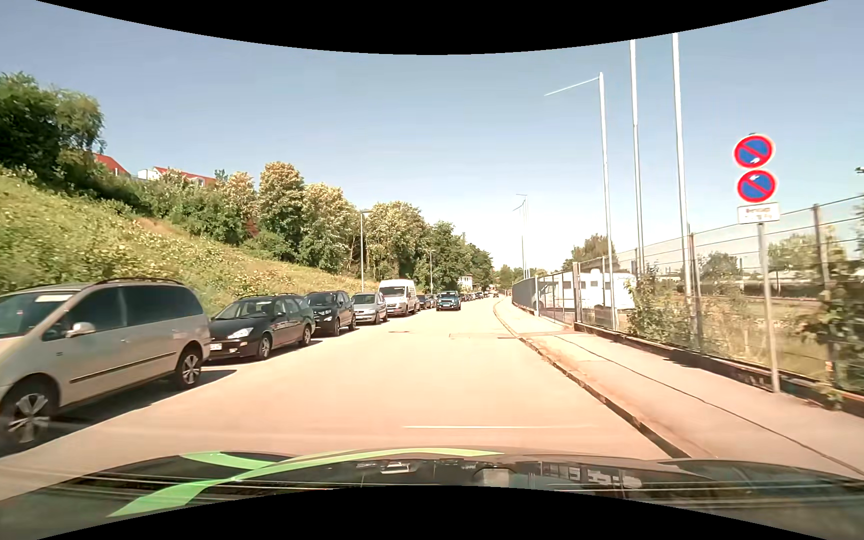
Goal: Follow the waypoints while adhering to traffic rules and regulations
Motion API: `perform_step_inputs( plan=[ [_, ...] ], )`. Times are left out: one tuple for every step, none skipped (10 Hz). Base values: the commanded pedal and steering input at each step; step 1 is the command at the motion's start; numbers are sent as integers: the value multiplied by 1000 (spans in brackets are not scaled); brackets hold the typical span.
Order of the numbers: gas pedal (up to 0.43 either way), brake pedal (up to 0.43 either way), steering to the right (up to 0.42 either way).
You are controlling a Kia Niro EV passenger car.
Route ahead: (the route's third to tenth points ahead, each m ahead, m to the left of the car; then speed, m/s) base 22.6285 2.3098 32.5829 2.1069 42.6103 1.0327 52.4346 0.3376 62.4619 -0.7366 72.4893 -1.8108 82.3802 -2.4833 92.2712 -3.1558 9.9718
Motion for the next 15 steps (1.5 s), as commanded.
perform_step_inputs(
  plan=[
    [87, 0, 10],
    [87, 0, 10],
    [87, 0, 10],
    [98, 0, 10],
    [110, 0, 12],
    [118, 0, 12],
    [118, 0, 12],
    [118, 0, 12],
    [150, 0, 12],
    [150, 0, 9],
    [150, 0, 7],
    [150, 0, 6],
    [150, 0, 5],
    [150, 0, 1],
    [150, 0, 1]
  ],
)
